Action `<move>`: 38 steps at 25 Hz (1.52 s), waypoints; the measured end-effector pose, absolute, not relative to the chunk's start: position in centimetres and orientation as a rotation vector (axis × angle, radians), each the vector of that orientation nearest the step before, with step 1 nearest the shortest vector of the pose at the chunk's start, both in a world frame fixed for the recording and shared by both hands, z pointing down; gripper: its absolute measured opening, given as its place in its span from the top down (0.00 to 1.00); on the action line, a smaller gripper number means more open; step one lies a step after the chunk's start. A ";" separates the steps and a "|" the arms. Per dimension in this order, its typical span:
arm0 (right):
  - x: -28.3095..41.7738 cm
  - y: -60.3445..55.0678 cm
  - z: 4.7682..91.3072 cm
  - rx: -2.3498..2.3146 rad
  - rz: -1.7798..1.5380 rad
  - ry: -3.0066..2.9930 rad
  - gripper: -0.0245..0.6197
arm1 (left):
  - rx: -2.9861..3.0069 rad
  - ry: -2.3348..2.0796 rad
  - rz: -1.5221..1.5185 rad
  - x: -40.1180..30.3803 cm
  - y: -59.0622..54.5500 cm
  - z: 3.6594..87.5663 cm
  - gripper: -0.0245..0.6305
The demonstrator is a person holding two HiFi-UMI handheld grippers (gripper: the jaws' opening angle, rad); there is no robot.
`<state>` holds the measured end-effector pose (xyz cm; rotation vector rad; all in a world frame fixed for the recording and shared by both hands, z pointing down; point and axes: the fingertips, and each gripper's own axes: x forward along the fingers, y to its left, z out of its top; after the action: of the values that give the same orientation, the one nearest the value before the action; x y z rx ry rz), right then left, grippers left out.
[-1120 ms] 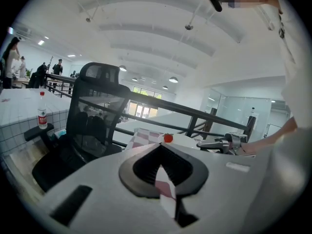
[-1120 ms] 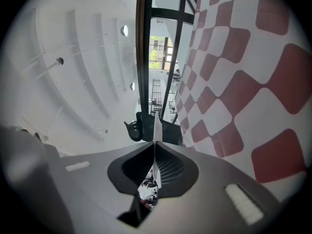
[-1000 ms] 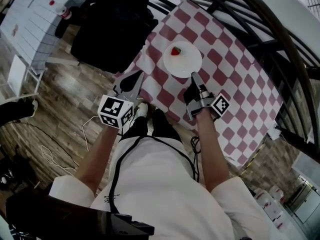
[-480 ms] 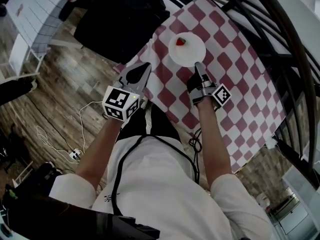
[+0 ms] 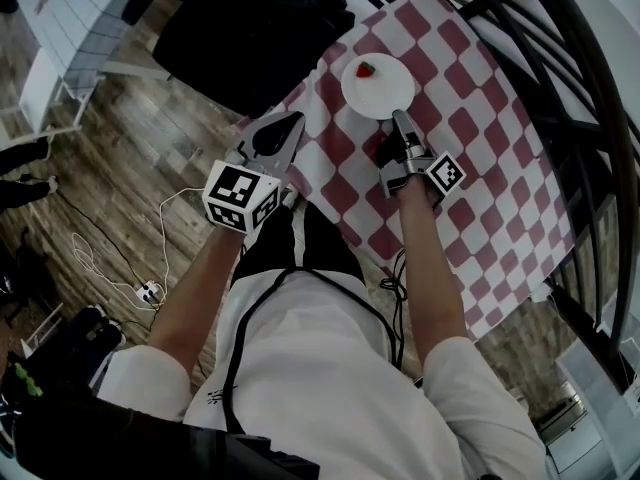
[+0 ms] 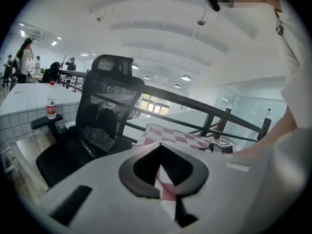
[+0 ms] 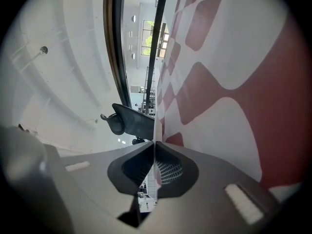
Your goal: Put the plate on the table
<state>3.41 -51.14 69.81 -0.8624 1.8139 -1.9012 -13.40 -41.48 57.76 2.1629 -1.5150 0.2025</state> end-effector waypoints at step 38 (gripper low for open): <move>2.5 -50.7 70.4 -1.224 -2.015 1.823 0.69 | 2.220 -1.485 0.244 -13.9 -39.0 54.6 0.95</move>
<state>2.49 -50.72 70.43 -1.2240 1.8231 -2.0151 -13.88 -39.01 54.59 2.2196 -1.4853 0.2437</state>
